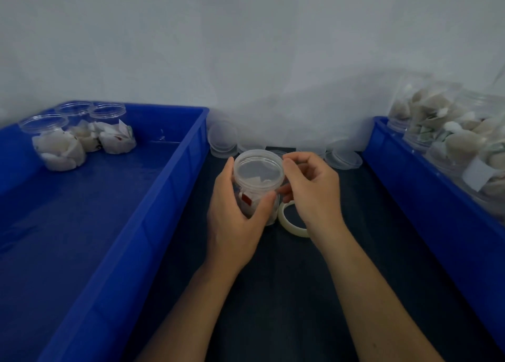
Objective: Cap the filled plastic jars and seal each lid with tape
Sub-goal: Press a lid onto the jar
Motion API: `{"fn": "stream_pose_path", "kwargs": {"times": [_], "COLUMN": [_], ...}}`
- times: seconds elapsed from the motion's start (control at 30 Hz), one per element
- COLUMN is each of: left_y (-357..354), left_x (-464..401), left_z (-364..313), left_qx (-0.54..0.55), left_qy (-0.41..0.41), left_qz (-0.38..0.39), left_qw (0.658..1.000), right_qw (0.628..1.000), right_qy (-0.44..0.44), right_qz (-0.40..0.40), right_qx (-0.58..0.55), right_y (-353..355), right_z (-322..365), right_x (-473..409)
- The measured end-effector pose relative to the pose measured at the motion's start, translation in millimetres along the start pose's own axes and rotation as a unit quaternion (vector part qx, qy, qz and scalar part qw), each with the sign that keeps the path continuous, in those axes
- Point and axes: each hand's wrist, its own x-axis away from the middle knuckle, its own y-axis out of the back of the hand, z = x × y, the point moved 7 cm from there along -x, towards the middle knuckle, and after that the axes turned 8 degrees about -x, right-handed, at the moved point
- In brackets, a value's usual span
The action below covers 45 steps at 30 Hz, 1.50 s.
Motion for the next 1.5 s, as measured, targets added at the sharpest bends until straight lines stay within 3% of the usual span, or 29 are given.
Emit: {"fn": "stream_pose_path", "kwargs": {"times": [0.13, 0.3, 0.9, 1.07, 1.23, 1.5], "left_y": [3.8, 12.1, 9.4, 8.0, 7.0, 6.6], "left_x": [-1.5, -2.1, -2.5, -2.0, -2.5, -4.5], "left_z": [-1.5, -3.5, -4.7, -2.9, 1.6, -1.6], "left_qx": [0.032, 0.013, 0.050, 0.062, 0.057, 0.051], "left_qy": [0.004, -0.003, 0.004, 0.000, 0.010, -0.014], "left_qz": [-0.016, -0.049, -0.036, -0.027, -0.019, -0.020], "left_qw": [0.999, 0.999, 0.998, 0.998, 0.998, 0.998], "right_qw": [0.998, 0.995, 0.990, 0.988, 0.966, 0.952], "right_qy": [0.056, 0.060, 0.106, 0.124, 0.211, 0.249], "right_qz": [0.017, 0.077, 0.087, 0.092, 0.121, 0.131], "right_qx": [0.022, -0.036, -0.030, 0.002, 0.087, 0.118], "right_y": [-5.3, -12.7, -17.1, -15.8, -22.3, -24.8], "right_z": [-2.2, -14.7, -17.9, -21.0, -17.7, -17.9], "right_x": [5.9, 17.3, 27.2, 26.5, 29.6, 29.6]}}
